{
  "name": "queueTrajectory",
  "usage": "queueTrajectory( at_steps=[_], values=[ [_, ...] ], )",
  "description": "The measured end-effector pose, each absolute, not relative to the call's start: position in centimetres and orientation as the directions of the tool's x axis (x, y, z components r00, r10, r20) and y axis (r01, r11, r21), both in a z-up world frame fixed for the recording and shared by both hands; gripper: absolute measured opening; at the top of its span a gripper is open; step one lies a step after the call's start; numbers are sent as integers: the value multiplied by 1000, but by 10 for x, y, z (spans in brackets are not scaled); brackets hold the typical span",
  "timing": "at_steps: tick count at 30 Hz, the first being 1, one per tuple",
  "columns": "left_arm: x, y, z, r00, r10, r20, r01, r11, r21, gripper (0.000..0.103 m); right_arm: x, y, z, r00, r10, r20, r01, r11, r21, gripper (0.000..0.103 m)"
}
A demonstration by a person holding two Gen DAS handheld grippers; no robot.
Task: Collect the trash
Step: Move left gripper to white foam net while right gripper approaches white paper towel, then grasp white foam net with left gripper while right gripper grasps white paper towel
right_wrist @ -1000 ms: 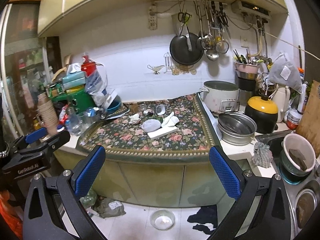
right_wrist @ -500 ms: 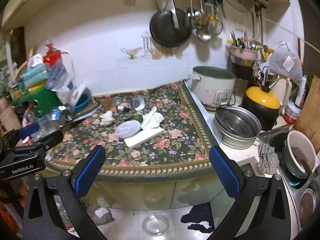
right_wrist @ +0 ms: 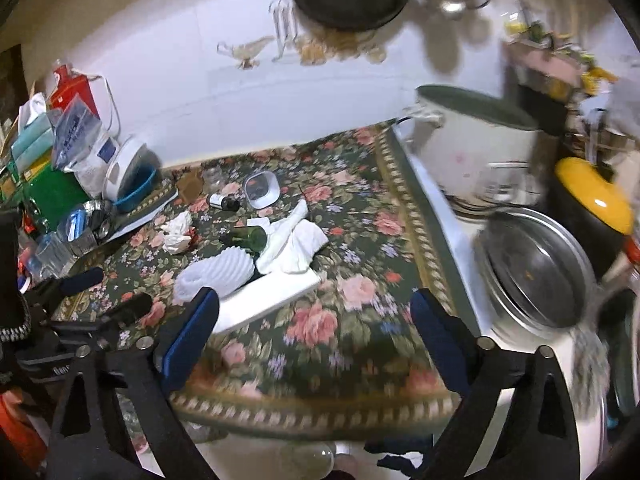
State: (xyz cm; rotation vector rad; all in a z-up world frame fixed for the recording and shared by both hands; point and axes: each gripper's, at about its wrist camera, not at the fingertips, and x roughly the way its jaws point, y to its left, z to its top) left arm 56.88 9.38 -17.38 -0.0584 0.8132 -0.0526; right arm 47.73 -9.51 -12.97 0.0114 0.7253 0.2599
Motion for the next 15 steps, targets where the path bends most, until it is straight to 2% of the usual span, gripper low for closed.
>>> queueTrajectory(
  at_steps=[7, 9, 15],
  values=[
    [629, 89, -210, 632, -23, -774, -102, 988, -113, 90, 563, -92, -164, 596, 337, -728, -368, 921, 125, 81],
    [638, 91, -217, 631, -12, -776, -139, 982, -128, 88, 585, -90, -178, 558, 358, -749, -388, 910, 146, 75],
    [656, 95, -235, 597, -34, -801, -183, 967, -178, 73, 637, -81, -220, 434, 427, -793, -395, 882, 258, 64]
  ],
)
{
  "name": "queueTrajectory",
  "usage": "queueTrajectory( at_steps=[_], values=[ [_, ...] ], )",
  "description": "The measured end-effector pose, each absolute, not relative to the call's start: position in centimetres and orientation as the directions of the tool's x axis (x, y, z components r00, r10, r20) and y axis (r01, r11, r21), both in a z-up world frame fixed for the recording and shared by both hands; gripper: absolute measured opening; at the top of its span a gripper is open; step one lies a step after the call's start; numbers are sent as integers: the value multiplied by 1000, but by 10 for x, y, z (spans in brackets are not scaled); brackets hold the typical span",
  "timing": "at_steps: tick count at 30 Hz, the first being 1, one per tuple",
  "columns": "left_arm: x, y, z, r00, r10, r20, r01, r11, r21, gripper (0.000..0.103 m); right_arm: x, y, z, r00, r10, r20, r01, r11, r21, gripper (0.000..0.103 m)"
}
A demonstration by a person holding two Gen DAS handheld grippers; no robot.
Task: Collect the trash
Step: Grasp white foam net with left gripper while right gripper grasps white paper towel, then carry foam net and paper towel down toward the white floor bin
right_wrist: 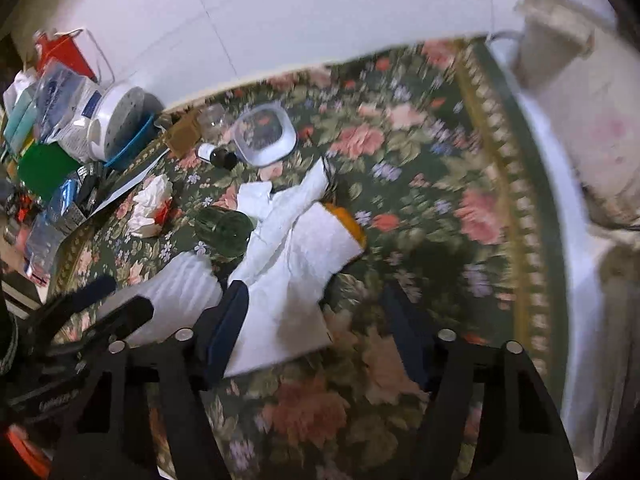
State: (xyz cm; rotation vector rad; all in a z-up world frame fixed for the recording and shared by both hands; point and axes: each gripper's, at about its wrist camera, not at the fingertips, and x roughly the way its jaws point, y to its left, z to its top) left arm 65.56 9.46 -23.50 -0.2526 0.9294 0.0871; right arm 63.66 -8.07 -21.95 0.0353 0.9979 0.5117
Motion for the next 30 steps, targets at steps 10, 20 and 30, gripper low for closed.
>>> queueTrajectory(
  at_steps=[10, 20, 30],
  values=[
    [656, 99, -239, 587, -69, -806, -162, 966, -201, 39, 669, -50, -248, 328, 487, -809, -374, 854, 363, 53],
    [653, 115, -228, 595, 17, -803, -218, 966, -141, 23, 678, -29, -259, 301, 478, -825, -375, 855, 358, 8],
    [626, 133, -188, 642, 115, -758, -302, 947, -112, 23, 659, -36, -193, 409, 520, -750, -479, 822, 308, 6]
  ],
)
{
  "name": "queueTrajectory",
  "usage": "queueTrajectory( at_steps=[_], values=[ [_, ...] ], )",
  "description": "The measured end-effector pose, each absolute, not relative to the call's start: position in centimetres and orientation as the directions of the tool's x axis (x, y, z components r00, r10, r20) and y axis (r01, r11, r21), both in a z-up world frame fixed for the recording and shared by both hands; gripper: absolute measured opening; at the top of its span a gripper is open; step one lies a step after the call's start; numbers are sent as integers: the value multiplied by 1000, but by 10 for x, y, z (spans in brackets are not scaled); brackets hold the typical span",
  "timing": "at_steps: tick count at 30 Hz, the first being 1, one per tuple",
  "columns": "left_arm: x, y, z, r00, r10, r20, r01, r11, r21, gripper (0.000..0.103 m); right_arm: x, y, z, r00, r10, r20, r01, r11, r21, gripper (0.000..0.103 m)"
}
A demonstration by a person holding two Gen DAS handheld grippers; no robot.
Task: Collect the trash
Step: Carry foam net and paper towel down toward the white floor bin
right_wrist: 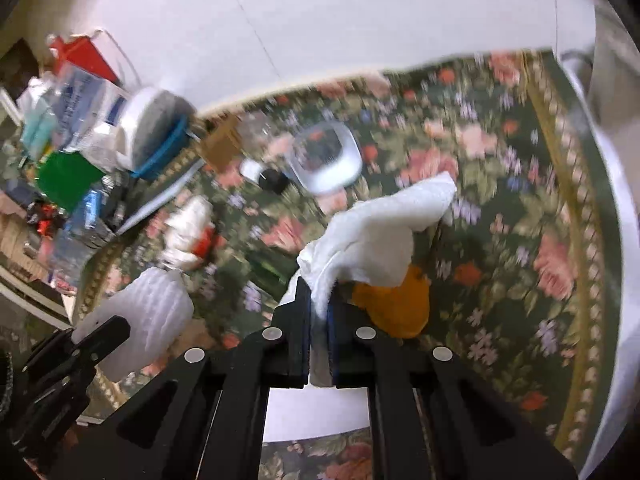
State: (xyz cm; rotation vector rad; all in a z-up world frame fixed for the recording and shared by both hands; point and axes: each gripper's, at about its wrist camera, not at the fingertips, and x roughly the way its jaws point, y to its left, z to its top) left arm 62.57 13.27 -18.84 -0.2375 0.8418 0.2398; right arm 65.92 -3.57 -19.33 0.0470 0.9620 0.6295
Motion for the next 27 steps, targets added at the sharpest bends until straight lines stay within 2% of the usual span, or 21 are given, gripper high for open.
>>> queueTrajectory(
  at_steps=[5, 9, 20, 27],
  values=[
    [600, 138, -165, 676, 132, -725, -285, 954, -91, 23, 632, -33, -153, 477, 531, -701, -511, 816, 271, 6],
    [568, 148, -157, 693, 98, -715, -237, 967, -97, 23, 598, -29, -141, 513, 516, -685, -503, 828, 247, 6],
    [454, 171, -166, 696, -26, -718, -29, 998, -64, 23, 471, -6, -162, 588, 419, -692, -384, 898, 218, 6],
    [399, 176, -179, 653, -89, -752, 47, 996, -77, 23, 399, -4, -179, 591, 382, -710, -308, 921, 239, 6]
  ],
)
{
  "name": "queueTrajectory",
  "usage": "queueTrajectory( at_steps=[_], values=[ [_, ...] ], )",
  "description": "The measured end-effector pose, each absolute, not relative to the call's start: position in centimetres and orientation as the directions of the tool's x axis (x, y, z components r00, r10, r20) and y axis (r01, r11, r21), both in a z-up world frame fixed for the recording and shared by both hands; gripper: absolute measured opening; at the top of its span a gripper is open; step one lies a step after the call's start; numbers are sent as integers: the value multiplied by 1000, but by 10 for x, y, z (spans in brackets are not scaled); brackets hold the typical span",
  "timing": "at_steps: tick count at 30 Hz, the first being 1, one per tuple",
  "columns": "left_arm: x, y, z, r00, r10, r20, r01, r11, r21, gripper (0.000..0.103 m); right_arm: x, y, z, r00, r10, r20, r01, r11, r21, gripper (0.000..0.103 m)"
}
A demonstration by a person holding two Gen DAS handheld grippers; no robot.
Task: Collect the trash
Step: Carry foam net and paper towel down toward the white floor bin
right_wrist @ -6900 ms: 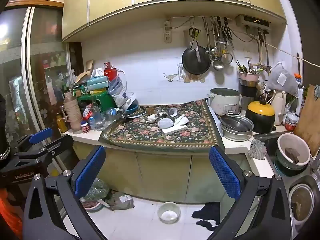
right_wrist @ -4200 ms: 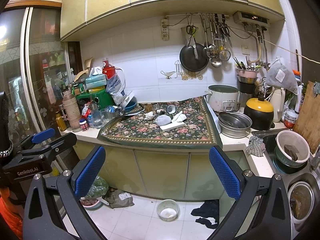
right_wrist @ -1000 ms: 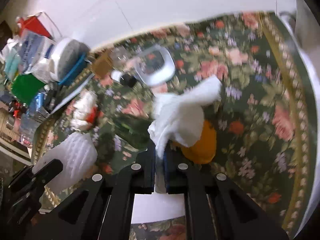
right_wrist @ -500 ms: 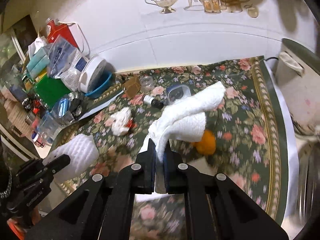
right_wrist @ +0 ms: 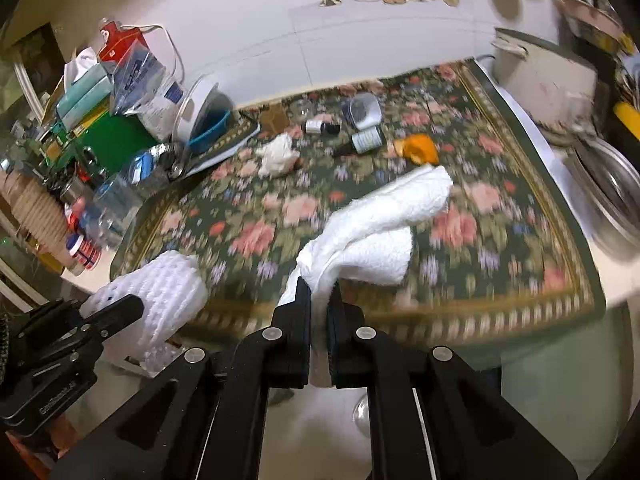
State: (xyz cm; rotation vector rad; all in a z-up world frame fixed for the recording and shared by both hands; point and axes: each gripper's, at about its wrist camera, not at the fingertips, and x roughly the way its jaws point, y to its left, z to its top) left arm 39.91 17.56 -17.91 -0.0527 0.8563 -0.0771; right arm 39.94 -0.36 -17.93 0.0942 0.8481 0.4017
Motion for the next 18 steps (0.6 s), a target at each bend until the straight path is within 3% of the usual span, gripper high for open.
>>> queueTrajectory(
  at_steps=[10, 18],
  values=[
    [360, 142, -231, 573, -131, -809, 72, 991, -110, 23, 343, -24, -224, 543, 341, -768, -265, 937, 228, 6],
    [342, 96, -330, 478, -124, -869, 0, 990, -142, 23, 326, -59, -299, 449, 346, -824, -290, 929, 231, 6]
  ],
)
